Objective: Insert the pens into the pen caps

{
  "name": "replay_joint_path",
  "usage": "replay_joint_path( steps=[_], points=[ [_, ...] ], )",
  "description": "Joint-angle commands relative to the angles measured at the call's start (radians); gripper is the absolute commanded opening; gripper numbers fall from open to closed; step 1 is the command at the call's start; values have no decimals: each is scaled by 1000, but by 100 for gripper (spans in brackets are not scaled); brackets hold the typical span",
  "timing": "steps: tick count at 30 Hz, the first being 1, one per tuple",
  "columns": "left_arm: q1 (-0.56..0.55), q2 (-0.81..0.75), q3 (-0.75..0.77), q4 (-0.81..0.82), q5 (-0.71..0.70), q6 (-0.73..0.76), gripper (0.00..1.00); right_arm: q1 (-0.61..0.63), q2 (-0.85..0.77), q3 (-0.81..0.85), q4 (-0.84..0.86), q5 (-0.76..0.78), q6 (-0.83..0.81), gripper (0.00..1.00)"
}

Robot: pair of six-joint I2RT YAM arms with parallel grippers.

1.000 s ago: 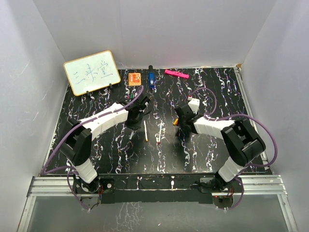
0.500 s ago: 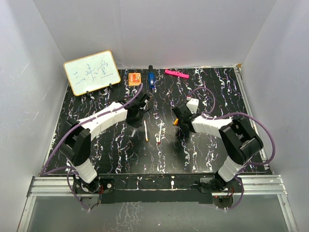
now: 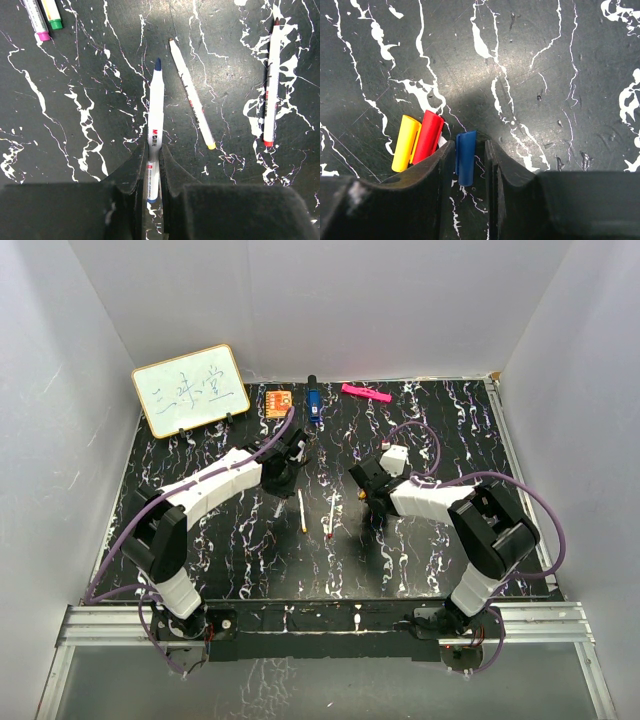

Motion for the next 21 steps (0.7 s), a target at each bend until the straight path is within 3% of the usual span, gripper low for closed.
replay_joint_path(
  steps=[1, 8, 13, 21],
  points=[
    [10, -20, 22, -9, 11, 11, 0, 9, 48, -34, -80, -107, 0, 27],
    [19, -28, 14, -2, 15, 12, 0, 9, 35, -54, -25, -200, 1, 16],
    [20, -25, 18, 8, 29, 12, 0, 9, 36, -62, -20, -225, 19, 0],
    [20, -29, 0, 43, 89, 16, 0, 8, -21, -41, -85, -143, 58, 0]
  ],
)
